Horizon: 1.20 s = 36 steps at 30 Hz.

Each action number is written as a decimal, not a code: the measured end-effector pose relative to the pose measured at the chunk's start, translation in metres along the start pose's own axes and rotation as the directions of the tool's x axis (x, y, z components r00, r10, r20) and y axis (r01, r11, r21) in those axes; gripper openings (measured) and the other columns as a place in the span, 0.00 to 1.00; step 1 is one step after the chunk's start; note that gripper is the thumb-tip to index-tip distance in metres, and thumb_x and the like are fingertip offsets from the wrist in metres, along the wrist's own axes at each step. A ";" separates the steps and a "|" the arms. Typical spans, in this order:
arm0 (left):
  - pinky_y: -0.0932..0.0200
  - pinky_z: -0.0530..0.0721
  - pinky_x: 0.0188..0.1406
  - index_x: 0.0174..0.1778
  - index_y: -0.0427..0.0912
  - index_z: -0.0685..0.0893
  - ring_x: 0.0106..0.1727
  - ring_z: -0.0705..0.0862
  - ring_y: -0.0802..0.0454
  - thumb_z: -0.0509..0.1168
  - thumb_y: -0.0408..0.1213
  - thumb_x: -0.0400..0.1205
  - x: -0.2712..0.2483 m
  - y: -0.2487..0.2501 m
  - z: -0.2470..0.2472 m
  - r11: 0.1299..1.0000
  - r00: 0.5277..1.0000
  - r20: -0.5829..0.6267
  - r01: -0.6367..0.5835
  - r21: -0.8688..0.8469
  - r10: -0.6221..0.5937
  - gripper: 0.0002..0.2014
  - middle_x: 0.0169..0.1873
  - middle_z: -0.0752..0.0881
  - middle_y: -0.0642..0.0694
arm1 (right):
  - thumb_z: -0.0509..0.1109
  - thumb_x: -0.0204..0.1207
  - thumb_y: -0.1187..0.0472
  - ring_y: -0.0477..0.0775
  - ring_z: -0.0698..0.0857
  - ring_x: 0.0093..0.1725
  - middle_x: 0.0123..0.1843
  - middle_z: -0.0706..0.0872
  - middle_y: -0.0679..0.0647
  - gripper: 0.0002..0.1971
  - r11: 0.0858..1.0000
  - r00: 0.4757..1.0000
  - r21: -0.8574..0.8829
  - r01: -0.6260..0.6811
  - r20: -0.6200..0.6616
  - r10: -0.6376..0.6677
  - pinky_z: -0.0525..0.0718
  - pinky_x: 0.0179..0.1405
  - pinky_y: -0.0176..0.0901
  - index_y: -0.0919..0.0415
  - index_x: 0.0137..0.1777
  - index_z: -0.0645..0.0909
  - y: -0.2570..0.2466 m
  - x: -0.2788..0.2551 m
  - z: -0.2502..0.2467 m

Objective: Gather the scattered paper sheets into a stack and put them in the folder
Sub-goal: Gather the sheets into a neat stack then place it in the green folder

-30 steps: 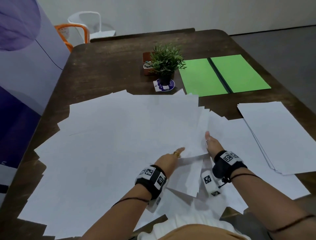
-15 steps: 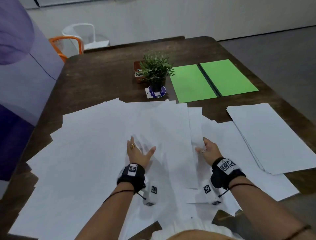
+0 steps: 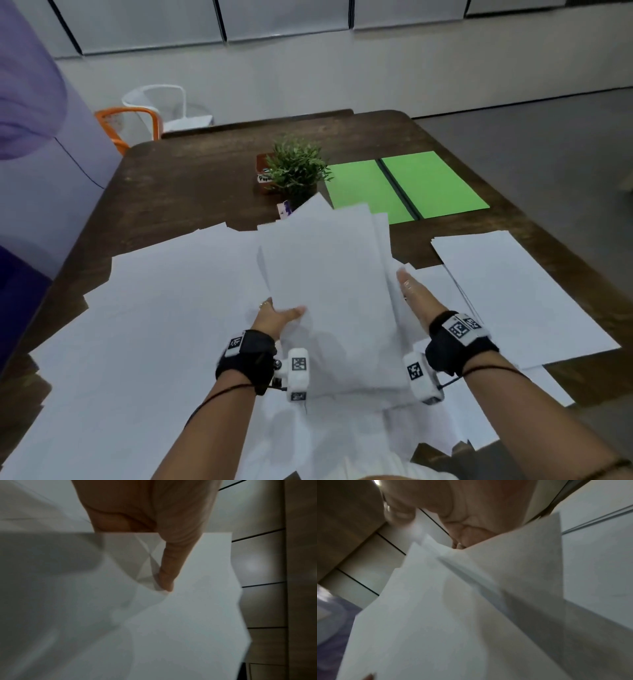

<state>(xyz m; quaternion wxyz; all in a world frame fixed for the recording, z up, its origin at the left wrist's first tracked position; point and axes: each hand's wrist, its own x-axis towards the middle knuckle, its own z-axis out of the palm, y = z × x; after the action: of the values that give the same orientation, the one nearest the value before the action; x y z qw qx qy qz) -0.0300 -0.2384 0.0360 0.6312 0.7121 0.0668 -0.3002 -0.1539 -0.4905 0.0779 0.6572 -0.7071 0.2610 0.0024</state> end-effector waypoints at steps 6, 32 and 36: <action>0.54 0.78 0.51 0.73 0.38 0.74 0.63 0.80 0.39 0.67 0.72 0.65 0.016 -0.012 0.002 0.937 0.944 -0.117 0.323 0.133 -0.309 0.49 0.69 0.77 0.34 | 0.73 0.72 0.68 0.59 0.84 0.56 0.54 0.85 0.60 0.14 0.904 0.987 -0.408 -0.131 -0.141 0.080 0.81 0.56 0.45 0.68 0.58 0.80 0.036 0.023 0.008; 0.76 0.70 0.25 0.27 0.36 0.76 0.26 0.74 0.56 0.66 0.44 0.79 -0.095 0.106 0.051 0.592 0.555 -0.213 -0.718 0.365 0.804 0.18 0.23 0.75 0.53 | 0.68 0.77 0.70 0.34 0.84 0.43 0.48 0.85 0.52 0.09 0.868 0.841 0.014 0.496 -0.258 -0.476 0.79 0.47 0.26 0.60 0.55 0.76 -0.077 -0.021 0.000; 0.85 0.68 0.31 0.44 0.26 0.83 0.30 0.77 0.52 0.63 0.45 0.79 -0.098 0.102 0.055 0.478 0.396 -0.268 -0.737 0.478 0.878 0.20 0.33 0.80 0.51 | 0.66 0.79 0.68 0.22 0.82 0.43 0.47 0.84 0.39 0.10 0.824 0.784 -0.100 0.557 -0.264 -0.562 0.76 0.43 0.17 0.57 0.58 0.76 -0.079 -0.028 -0.001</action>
<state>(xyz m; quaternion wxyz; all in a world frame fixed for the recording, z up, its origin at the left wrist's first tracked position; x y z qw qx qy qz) -0.0803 -0.2824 0.1729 0.5485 0.7835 -0.1806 0.2296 -0.1492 -0.4814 0.1612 0.5784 -0.7507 0.1306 -0.2911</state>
